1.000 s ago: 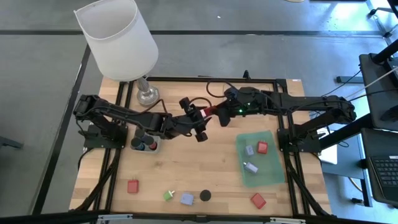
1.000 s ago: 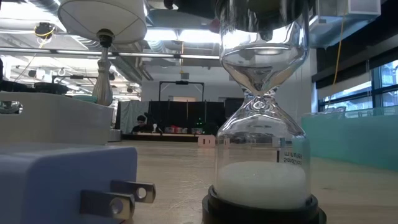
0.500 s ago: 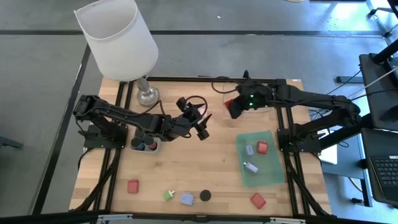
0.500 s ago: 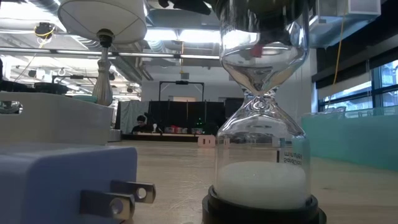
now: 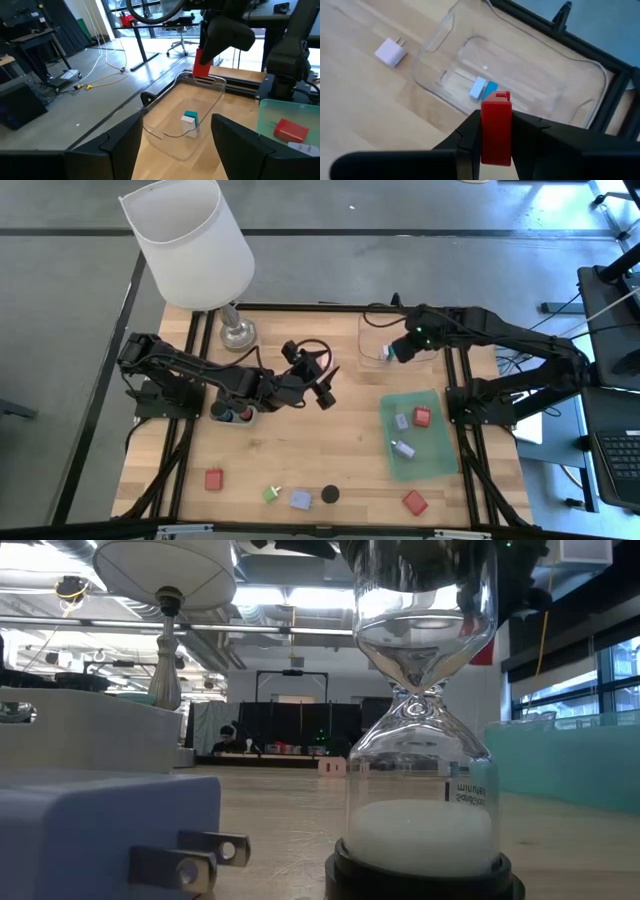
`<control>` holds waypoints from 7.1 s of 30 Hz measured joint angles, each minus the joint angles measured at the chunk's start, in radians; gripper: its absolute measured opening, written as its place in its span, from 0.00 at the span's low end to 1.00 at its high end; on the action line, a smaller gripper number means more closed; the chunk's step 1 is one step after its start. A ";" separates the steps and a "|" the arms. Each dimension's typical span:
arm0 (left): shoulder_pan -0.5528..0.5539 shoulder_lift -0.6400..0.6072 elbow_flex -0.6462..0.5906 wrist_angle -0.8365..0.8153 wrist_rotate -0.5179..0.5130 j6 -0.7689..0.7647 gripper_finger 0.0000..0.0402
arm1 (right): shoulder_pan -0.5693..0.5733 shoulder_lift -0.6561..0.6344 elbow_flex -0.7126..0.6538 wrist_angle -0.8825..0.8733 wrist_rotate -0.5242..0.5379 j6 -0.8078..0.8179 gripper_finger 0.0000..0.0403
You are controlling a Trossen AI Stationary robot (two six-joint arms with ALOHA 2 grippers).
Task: Pick & Place Office items
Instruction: Put the red digital timer into the transparent bin, then put the pink charger adapter into the green bin
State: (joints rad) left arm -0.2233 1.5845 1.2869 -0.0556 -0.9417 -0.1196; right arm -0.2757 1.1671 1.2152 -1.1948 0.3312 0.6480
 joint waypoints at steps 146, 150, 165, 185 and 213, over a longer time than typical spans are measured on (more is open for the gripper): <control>0.037 -0.001 0.000 -0.165 0.089 -0.378 0.58 | -0.338 0.145 -0.187 0.484 -0.137 -0.159 0.51; 0.083 0.038 0.000 -0.268 0.217 -0.629 0.58 | -0.336 0.144 -0.078 0.467 -0.137 -0.163 0.51; 0.290 0.278 0.000 -0.299 0.411 -0.893 0.77 | -0.272 0.144 0.152 0.459 -0.250 -0.221 0.52; 0.406 0.481 0.000 -0.113 0.428 -0.889 0.79 | -0.284 0.144 0.152 0.357 -0.237 -0.321 0.52; 0.355 0.444 -0.002 -0.074 0.550 -0.679 0.47 | -0.271 0.092 0.151 0.289 -0.299 -0.436 0.52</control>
State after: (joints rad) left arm 0.1318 2.0282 1.2851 -0.1293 -0.3916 -0.7986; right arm -0.5470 1.2588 1.3663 -0.9061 0.0321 0.2122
